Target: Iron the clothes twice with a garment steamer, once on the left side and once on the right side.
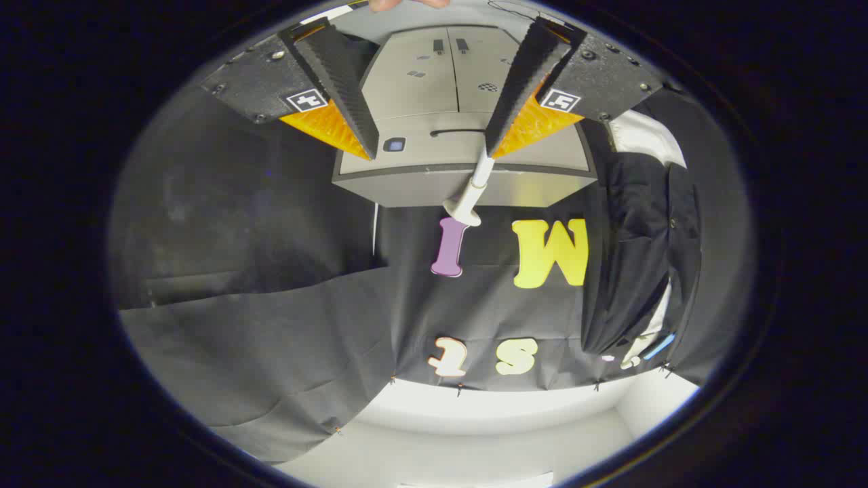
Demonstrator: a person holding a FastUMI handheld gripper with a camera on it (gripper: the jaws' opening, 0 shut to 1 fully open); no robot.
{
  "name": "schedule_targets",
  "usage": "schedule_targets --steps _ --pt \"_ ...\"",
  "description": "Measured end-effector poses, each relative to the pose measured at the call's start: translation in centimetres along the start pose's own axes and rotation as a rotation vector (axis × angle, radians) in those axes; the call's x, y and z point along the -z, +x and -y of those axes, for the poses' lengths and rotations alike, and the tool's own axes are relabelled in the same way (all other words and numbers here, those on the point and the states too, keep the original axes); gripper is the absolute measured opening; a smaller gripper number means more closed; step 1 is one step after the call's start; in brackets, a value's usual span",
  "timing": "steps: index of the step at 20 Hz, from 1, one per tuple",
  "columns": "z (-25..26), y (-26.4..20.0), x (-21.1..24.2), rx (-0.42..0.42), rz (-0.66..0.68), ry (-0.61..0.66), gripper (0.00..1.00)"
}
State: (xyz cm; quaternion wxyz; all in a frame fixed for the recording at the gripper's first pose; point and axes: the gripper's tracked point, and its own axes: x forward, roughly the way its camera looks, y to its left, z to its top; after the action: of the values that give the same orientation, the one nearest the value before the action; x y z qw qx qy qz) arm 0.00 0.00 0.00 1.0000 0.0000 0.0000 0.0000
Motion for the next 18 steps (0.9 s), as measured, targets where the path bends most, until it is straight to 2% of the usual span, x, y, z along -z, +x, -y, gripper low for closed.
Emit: schedule_targets --steps 7,18 --pt "-0.2 -0.5 0.3 -0.012 -0.007 0.016 0.99" --pt "-1.0 -2.2 0.5 0.025 -0.025 0.01 0.99"
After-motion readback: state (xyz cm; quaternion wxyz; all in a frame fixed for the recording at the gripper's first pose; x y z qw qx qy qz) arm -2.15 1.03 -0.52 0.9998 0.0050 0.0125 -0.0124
